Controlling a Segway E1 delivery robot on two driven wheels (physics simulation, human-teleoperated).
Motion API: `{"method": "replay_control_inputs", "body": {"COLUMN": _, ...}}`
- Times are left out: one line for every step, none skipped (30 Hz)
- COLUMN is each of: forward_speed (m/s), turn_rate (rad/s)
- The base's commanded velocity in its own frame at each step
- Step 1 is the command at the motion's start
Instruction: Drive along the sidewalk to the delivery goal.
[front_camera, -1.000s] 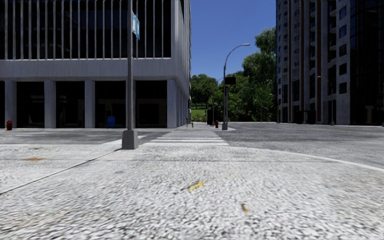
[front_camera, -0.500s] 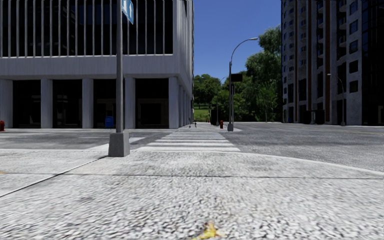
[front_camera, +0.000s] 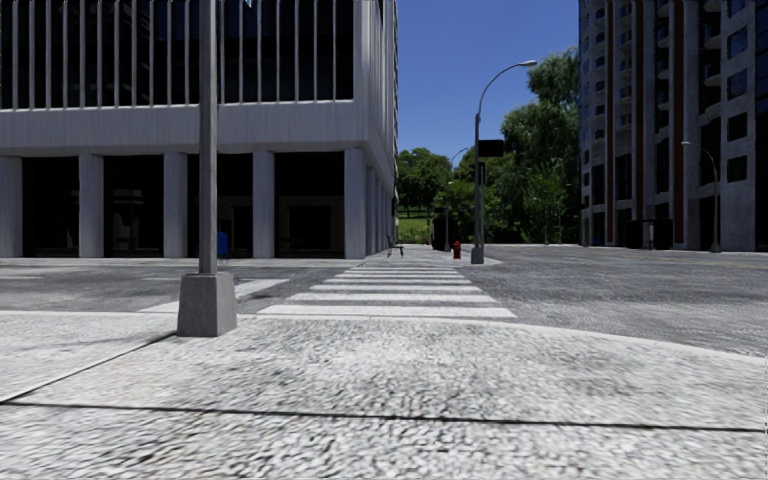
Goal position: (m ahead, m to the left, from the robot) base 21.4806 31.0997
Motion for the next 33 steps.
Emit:
{"method": "replay_control_inputs", "body": {"forward_speed": 2.00, "turn_rate": 0.00}}
{"method": "replay_control_inputs", "body": {"forward_speed": 2.00, "turn_rate": 0.00}}
{"method": "replay_control_inputs", "body": {"forward_speed": 2.00, "turn_rate": 0.00}}
{"method": "replay_control_inputs", "body": {"forward_speed": 2.00, "turn_rate": 0.00}}
{"method": "replay_control_inputs", "body": {"forward_speed": 2.00, "turn_rate": 0.00}}
{"method": "replay_control_inputs", "body": {"forward_speed": 2.00, "turn_rate": 0.00}}
{"method": "replay_control_inputs", "body": {"forward_speed": 2.00, "turn_rate": 0.00}}
{"method": "replay_control_inputs", "body": {"forward_speed": 2.00, "turn_rate": 0.00}}
{"method": "replay_control_inputs", "body": {"forward_speed": 2.00, "turn_rate": 0.00}}
{"method": "replay_control_inputs", "body": {"forward_speed": 2.00, "turn_rate": 0.00}}
{"method": "replay_control_inputs", "body": {"forward_speed": 2.00, "turn_rate": 0.00}}
{"method": "replay_control_inputs", "body": {"forward_speed": 2.00, "turn_rate": 0.02}}
{"method": "replay_control_inputs", "body": {"forward_speed": 2.00, "turn_rate": 0.02}}
{"method": "replay_control_inputs", "body": {"forward_speed": 2.00, "turn_rate": 0.08}}
{"method": "replay_control_inputs", "body": {"forward_speed": 2.00, "turn_rate": 0.11}}
{"method": "replay_control_inputs", "body": {"forward_speed": 2.00, "turn_rate": 0.13}}
{"method": "replay_control_inputs", "body": {"forward_speed": 2.00, "turn_rate": 0.13}}
{"method": "replay_control_inputs", "body": {"forward_speed": 2.00, "turn_rate": 0.16}}
{"method": "replay_control_inputs", "body": {"forward_speed": 2.00, "turn_rate": 0.16}}
{"method": "replay_control_inputs", "body": {"forward_speed": 2.00, "turn_rate": 0.13}}
{"method": "replay_control_inputs", "body": {"forward_speed": 2.00, "turn_rate": 0.13}}
{"method": "replay_control_inputs", "body": {"forward_speed": 2.00, "turn_rate": 0.04}}
{"method": "replay_control_inputs", "body": {"forward_speed": 2.00, "turn_rate": 0.00}}
{"method": "replay_control_inputs", "body": {"forward_speed": 2.00, "turn_rate": 0.00}}
{"method": "replay_control_inputs", "body": {"forward_speed": 2.00, "turn_rate": 0.00}}
{"method": "replay_control_inputs", "body": {"forward_speed": 2.00, "turn_rate": 0.00}}
{"method": "replay_control_inputs", "body": {"forward_speed": 2.00, "turn_rate": 0.00}}
{"method": "replay_control_inputs", "body": {"forward_speed": 2.00, "turn_rate": 0.00}}
{"method": "replay_control_inputs", "body": {"forward_speed": 2.00, "turn_rate": 0.00}}
{"method": "replay_control_inputs", "body": {"forward_speed": 2.00, "turn_rate": 0.00}}
{"method": "replay_control_inputs", "body": {"forward_speed": 2.00, "turn_rate": 0.00}}
{"method": "replay_control_inputs", "body": {"forward_speed": 2.00, "turn_rate": 0.00}}
{"method": "replay_control_inputs", "body": {"forward_speed": 2.00, "turn_rate": 0.00}}
